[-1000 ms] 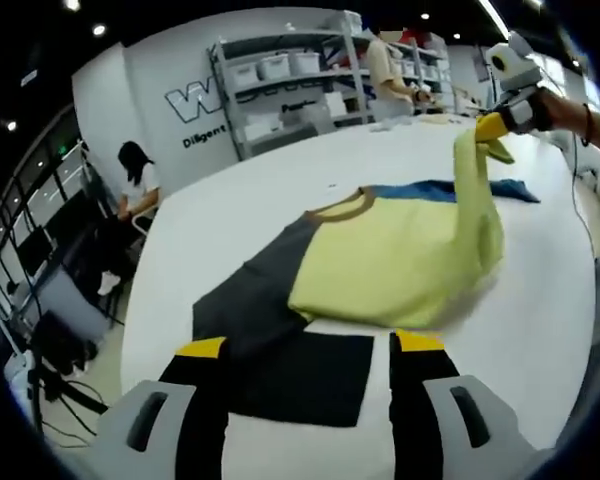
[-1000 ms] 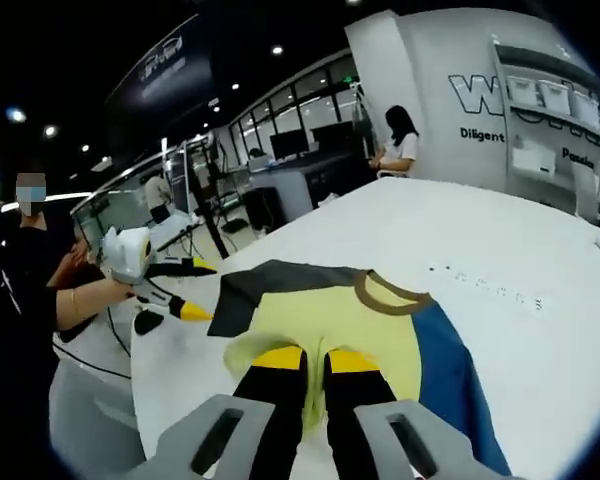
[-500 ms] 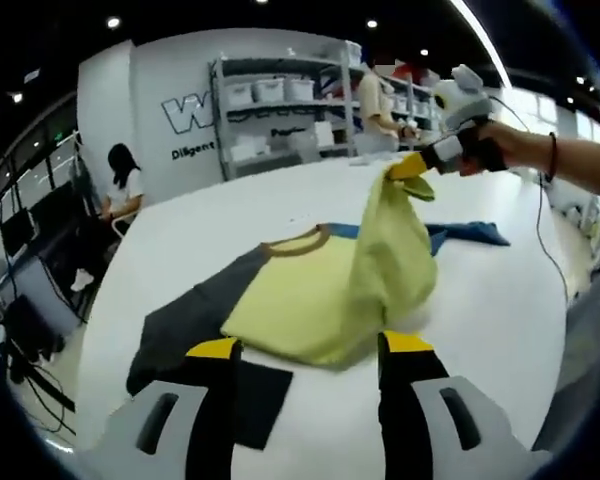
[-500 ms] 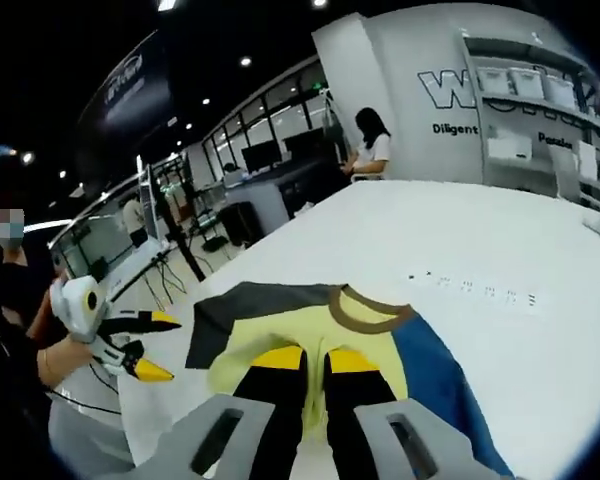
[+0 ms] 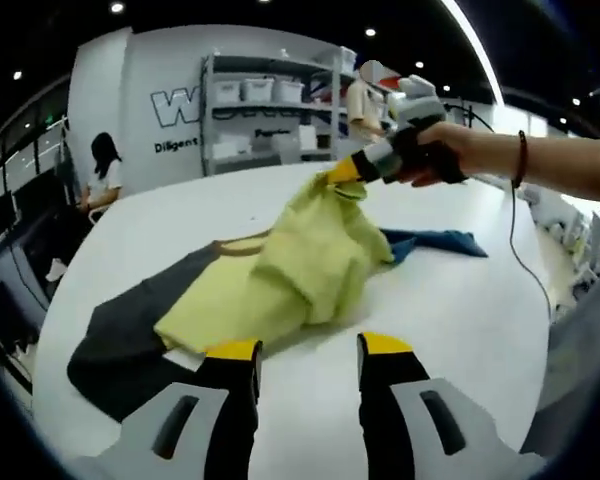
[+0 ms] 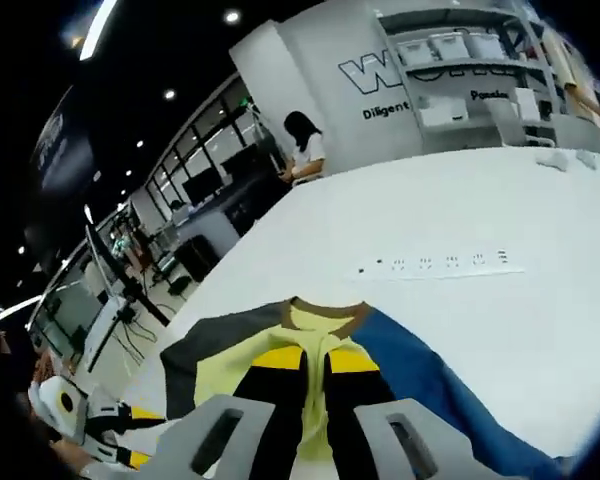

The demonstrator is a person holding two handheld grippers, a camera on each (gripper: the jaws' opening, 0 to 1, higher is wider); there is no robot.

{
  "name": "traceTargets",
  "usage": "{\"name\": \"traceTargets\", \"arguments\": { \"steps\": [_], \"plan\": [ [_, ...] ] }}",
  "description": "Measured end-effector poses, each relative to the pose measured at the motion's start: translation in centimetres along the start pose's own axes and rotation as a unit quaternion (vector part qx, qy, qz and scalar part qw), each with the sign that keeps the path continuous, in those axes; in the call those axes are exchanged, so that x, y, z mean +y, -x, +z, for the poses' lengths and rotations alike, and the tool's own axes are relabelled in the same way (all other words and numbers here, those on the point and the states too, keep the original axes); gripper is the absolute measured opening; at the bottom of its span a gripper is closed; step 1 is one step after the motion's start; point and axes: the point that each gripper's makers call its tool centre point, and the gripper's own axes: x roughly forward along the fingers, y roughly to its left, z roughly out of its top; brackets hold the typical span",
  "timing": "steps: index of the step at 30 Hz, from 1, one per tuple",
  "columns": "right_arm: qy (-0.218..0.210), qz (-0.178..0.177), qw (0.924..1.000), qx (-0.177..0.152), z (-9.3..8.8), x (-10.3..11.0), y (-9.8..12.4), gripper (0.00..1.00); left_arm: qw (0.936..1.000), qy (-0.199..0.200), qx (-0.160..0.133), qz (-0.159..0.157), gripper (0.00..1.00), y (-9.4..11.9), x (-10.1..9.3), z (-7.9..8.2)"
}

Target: Fold the garment on the visible template until the final outline fits inside the template.

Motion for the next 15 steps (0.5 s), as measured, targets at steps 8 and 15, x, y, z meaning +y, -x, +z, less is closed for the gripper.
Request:
{"name": "traceTargets", "arguments": {
  "steps": [8, 15],
  "plan": [
    [-0.044, -0.046, 0.9980, 0.001, -0.8, -3.3, -1.0, 0.00, 0.9996, -0.024, 0.007, -0.015, 0.33, -3.1, -2.6, 0.7],
    [-0.054, -0.065, 0.9963, 0.011, -2.2, -4.8, -1.4, 0.00, 0.9983, -0.052, 0.024, -0.009, 0.31, -6.1, -4.0, -0.1]
  ]
}}
